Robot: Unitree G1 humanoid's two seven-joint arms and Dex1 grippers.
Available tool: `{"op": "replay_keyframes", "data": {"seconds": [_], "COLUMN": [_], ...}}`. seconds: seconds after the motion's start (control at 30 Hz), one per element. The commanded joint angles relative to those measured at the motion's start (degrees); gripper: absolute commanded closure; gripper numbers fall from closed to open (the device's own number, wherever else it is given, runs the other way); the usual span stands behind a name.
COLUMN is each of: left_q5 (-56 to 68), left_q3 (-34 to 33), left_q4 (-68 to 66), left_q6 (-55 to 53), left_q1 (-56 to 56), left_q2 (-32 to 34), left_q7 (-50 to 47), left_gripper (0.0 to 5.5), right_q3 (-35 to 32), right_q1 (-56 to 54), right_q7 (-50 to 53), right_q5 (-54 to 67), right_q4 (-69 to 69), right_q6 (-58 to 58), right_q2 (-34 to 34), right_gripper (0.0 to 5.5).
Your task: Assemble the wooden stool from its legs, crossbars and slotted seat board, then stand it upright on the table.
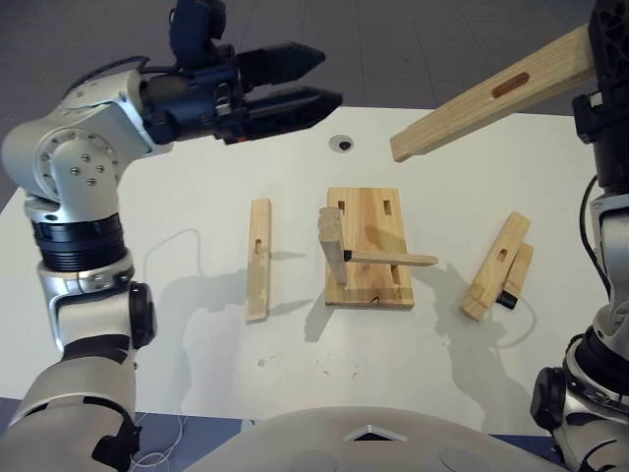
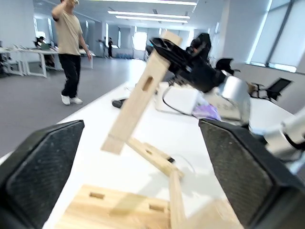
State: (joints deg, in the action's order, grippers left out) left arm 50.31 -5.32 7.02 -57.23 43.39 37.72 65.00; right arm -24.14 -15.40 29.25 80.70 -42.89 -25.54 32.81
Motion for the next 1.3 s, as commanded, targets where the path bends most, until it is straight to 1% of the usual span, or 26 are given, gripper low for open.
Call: {"op": "replay_keyframes", "data": {"seconds": [0.03, 0.2, 0.3, 0.43, 0.57, 0.7, 0.77, 0.93, 1.07, 1.13, 1.3], "left_q5": [5.8, 7.3, 1.7, 0.1, -2.5, -4.1, -4.9, -6.3, -6.8, -7.4, -11.0], "left_q3": [1.5, 2.4, 6.1, 8.4, 10.5, 11.1, 11.6, 12.4, 12.1, 12.1, 14.1], "left_q4": [4.7, 9.5, 14.9, 20.3, 21.0, 19.5, 19.2, 18.0, 17.9, 18.5, 19.6], "left_q6": [-5.4, -5.7, -0.9, 1.0, 3.4, 5.0, 5.9, 7.4, 7.5, 7.7, 9.9], "left_q1": [-2.9, -6.1, -10.0, -14.7, -17.0, -16.6, -16.5, -16.2, -17.2, -18.0, -20.2], "left_q2": [3.9, 3.9, 2.9, 2.6, 3.1, 2.3, 1.8, 0.8, -0.7, -2.1, -5.0], "left_q7": [5.6, 4.3, 0.3, -2.8, -3.4, -4.4, -4.8, -6.0, -8.9, -12.1, -18.2], "left_gripper": [0.14, 0.10, 0.10, 0.10, 0.78, 1.36, 1.76, 2.45, 3.09, 3.22, 3.28], "right_q3": [-2.6, -3.7, -4.7, -5.4, -5.7, -5.7, -5.7, -5.4, -5.1, -4.9, -2.8], "right_q1": [3.3, 5.2, 6.2, 6.5, 7.1, 7.9, 8.4, 8.7, 9.3, 9.8, 13.9], "right_q7": [-1.3, -2.3, -2.6, -3.6, -4.1, -4.4, -4.7, -4.9, -5.3, -5.4, -6.2], "right_q5": [0.1, 0.1, 0.4, 0.5, 0.8, 0.7, 0.5, 0.5, -0.2, -0.7, -4.5], "right_q4": [-0.1, 0.7, 0.9, 2.1, 2.2, 2.0, 2.0, 1.7, 1.6, 1.4, -0.2], "right_q6": [-0.5, -0.2, 0.0, -0.2, -0.2, -0.1, -0.2, 0.0, -0.2, -0.5, -3.1], "right_q2": [2.4, 3.2, 3.5, 4.2, 4.2, 4.1, 4.0, 3.8, 3.8, 3.9, 4.9], "right_gripper": [4.47, 4.47, 4.47, 4.47, 4.47, 4.47, 4.47, 4.47, 4.47, 4.47, 4.47]}}
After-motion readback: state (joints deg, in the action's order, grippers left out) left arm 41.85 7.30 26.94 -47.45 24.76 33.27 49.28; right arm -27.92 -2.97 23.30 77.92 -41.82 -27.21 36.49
